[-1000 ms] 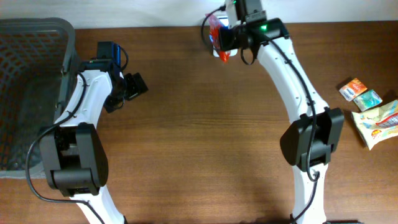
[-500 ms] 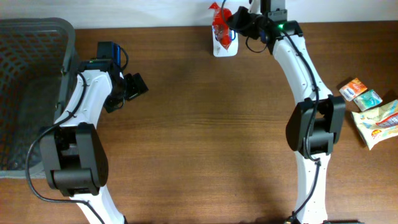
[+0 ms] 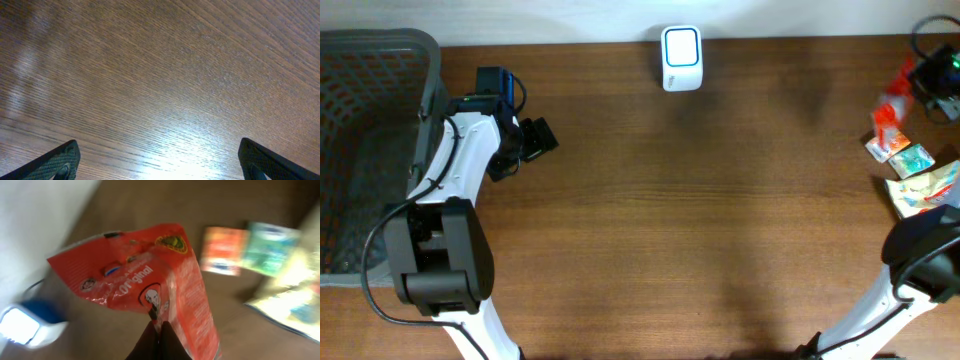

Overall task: Scan the item barcode
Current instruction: 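Carry the red bag to the right edge and release it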

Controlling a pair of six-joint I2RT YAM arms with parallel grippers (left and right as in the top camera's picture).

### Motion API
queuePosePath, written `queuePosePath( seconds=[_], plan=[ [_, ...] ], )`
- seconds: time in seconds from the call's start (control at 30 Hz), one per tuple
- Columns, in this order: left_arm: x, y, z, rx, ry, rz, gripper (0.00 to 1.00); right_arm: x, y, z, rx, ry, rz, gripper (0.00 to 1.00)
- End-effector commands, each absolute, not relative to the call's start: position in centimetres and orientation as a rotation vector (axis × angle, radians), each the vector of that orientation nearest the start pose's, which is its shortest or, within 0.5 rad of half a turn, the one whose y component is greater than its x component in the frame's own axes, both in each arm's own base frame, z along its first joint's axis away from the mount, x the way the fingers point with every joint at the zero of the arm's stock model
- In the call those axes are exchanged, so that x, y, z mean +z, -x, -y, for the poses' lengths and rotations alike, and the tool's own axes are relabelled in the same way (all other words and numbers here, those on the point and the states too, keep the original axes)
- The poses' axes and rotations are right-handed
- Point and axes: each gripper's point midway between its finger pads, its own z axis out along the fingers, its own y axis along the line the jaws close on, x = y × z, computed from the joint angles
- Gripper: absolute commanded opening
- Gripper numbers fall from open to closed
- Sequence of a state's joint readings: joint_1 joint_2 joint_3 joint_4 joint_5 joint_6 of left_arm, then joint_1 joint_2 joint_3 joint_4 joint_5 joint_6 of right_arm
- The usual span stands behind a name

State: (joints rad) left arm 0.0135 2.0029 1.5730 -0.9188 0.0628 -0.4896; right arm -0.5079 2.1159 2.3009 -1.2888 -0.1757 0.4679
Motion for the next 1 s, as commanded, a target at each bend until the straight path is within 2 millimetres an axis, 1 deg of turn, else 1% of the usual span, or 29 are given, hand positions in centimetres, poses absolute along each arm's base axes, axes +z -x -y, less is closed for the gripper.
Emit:
queuePosePath(
  seconds=[0.0, 0.03, 0.07, 0.17, 0.2, 0.27, 0.3, 0.37, 0.4, 0.47, 0.5, 0.53, 0.57, 0.6, 0.63, 0.67, 0.7, 0.73, 0.77, 0.8, 0.87, 0.9, 0.97],
  plan=[
    [8.0, -43.8, 0.1, -0.159, 0.698, -2.809, 0.99, 22.3, -40.0, 26.8, -0.053, -1.419, -2.330, 0.04],
    [8.0, -43.8, 0.1, -0.159, 0.698, -2.810, 0.99, 21.9, -39.0, 27.8, -0.102, -1.457, -2.330, 0.04],
    [8.0, -43.8, 0.1, -0.159, 0.698, -2.810, 0.99, 21.5, -38.4, 28.4, -0.118, -1.483, -2.333, 0.04],
    [8.0, -43.7, 0.1, -0.158, 0.699, -2.814, 0.99, 19.9, -37.1, 29.5, -0.120, -1.545, -2.357, 0.04],
    [8.0, -43.6, 0.1, -0.158, 0.700, -2.815, 0.99, 19.9, -37.1, 29.5, -0.121, -1.543, -2.362, 0.09],
    [8.0, -43.5, 0.1, -0.156, 0.701, -2.820, 0.99, 19.9, -37.3, 29.2, -0.105, -1.495, -2.396, 0.93],
    [8.0, -43.4, 0.1, -0.155, 0.701, -2.822, 0.99, 19.8, -37.5, 28.8, -0.074, -1.456, -2.423, 0.99],
    [8.0, -43.4, 0.1, -0.155, 0.684, -2.827, 0.99, 20.2, -37.7, 28.1, -0.022, -1.435, -2.429, 0.99],
    [8.0, -43.4, 0.3, -0.156, 0.656, -2.834, 0.99, 21.1, -37.8, 27.5, 0.017, -1.420, -2.416, 0.99],
    [8.0, -43.4, 0.5, -0.154, 0.628, -2.841, 0.99, 24.3, -37.4, 26.5, 0.057, -1.373, -2.362, 0.99],
    [7.9, -43.3, 0.6, -0.155, 0.627, -2.845, 0.99, 26.0, -36.8, 25.8, 0.061, -1.354, -2.338, 0.99],
    [7.9, -43.2, 0.7, -0.163, 0.628, -2.851, 0.99, 28.0, -35.6, 24.8, 0.061, -1.338, -2.319, 0.99],
    [7.9, -43.0, 0.7, -0.162, 0.630, -2.856, 0.99, 29.8, -34.1, 23.6, 0.058, -1.326, -2.311, 0.99],
    [7.8, -42.9, 0.7, -0.160, 0.630, -2.862, 0.99, 31.0, -32.5, 22.4, 0.057, -1.323, -2.319, 0.99],
    [7.8, -42.9, 0.7, -0.160, 0.631, -2.864, 0.99, 31.8, -31.1, 21.2, 0.059, -1.302, -2.346, 0.99],
    [7.8, -42.9, 0.7, -0.160, 0.631, -2.864, 0.99, 32.7, -29.2, 19.3, 0.062, -1.266, -2.391, 0.99],
    [7.8, -42.9, 0.7, -0.160, 0.631, -2.863, 0.99, 33.3, -28.8, 18.2, 0.066, -1.202, -2.414, 0.99],
    [7.8, -42.9, 0.7, -0.160, 0.630, -2.864, 0.99, 34.4, -28.4, 15.8, 0.105, -1.061, -2.441, 0.99],
    [7.8, -42.9, 0.7, -0.160, 0.631, -2.863, 0.99, 35.2, -27.6, 13.1, 0.137, -0.979, -2.448, 0.99],
    [7.8, -42.9, 0.7, -0.159, 0.632, -2.863, 0.99, 35.6, -26.6, 11.2, 0.133, -0.917, -2.460, 0.98],
    [7.8, -42.9, 0.7, -0.159, 0.632, -2.863, 0.99, 35.4, -24.4, 7.7, 0.151, -0.813, -2.491, 0.99],
    [7.8, -42.9, 0.7, -0.159, 0.631, -2.863, 0.99, 35.0, -23.3, 6.5, 0.158, -0.778, -2.510, 0.99],
    [7.8, -42.9, 0.7, -0.159, 0.631, -2.863, 0.99, 33.6, -21.6, 4.8, 0.177, -0.735, -2.555, 0.99]
  ],
)
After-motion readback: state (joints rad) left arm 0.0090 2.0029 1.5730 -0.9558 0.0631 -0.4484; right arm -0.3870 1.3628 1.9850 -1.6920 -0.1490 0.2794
